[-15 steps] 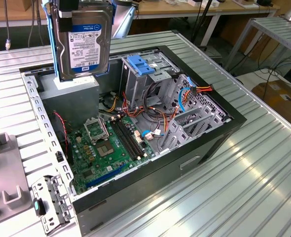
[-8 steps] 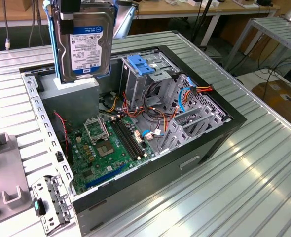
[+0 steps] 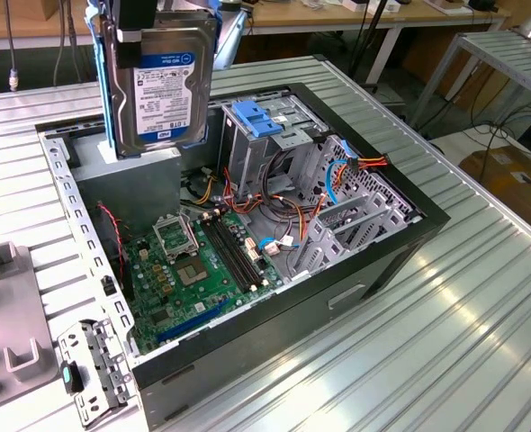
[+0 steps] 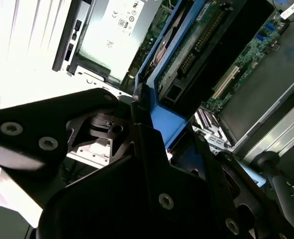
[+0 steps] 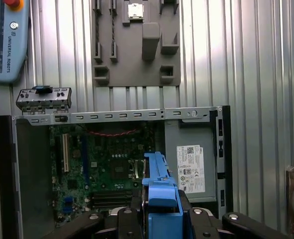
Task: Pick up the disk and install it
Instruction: 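Insert the disk into the insertion slot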
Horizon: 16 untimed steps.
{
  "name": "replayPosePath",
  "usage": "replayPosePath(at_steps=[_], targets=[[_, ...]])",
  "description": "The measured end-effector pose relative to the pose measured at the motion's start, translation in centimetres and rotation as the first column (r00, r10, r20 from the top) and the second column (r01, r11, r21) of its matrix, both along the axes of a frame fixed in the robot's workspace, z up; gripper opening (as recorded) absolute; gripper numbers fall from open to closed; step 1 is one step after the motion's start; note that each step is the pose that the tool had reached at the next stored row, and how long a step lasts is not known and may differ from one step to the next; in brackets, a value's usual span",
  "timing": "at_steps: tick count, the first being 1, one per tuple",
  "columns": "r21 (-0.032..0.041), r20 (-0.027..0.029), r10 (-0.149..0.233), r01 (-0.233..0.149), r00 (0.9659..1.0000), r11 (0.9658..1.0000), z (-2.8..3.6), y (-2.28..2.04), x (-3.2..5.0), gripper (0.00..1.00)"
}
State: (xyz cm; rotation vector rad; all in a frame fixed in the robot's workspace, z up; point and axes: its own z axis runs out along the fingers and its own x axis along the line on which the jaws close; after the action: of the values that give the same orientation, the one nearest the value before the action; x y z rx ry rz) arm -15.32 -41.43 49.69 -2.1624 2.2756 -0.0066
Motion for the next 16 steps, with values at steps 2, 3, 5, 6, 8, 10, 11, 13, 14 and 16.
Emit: replayPosePath(at_steps=[2,3,5,6,8,10,11,13,14,16], targets=[[-0.0005,0.0000,0.000,0.000,1.0000,1.0000,-0.01,-0.02,0.31,0.37],[-0.0009,-0.0001,0.000,0.000,1.0000,1.0000,-0.01,-0.03,0.62,0.37],[-0.0009,0.0000,0.000,0.000,1.0000,1.0000,-0.02,-0.03,1.28,0.37],[-0.0009,0.0000,0.000,0.000,1.0000,1.0000,-0.02,-0.03,1.87,0.37],[-0.0010,0.0000,0.000,0.000,1.0000,1.0000,-0.03,-0.04,2.46,0.37],[-0.0012,0.0000,0.000,0.000,1.0000,1.0000,-0.04,-0.03,3.24,0.37],[-0.0014,0.0000,0.000,0.000,1.0000,1.0000,-0.04,-0.04,3.62,0.37],[-0.0016,0.0000,0.000,0.000,1.0000,1.0000,-0.05,-0.04,4.30,0.37],[-0.0017,-0.0001,0.000,0.000,1.0000,1.0000,-0.05,-0.04,4.62,0.37],[-0.0021,0.0000,0.000,0.000,1.0000,1.0000,-0.06,-0.04,5.35,0.37]])
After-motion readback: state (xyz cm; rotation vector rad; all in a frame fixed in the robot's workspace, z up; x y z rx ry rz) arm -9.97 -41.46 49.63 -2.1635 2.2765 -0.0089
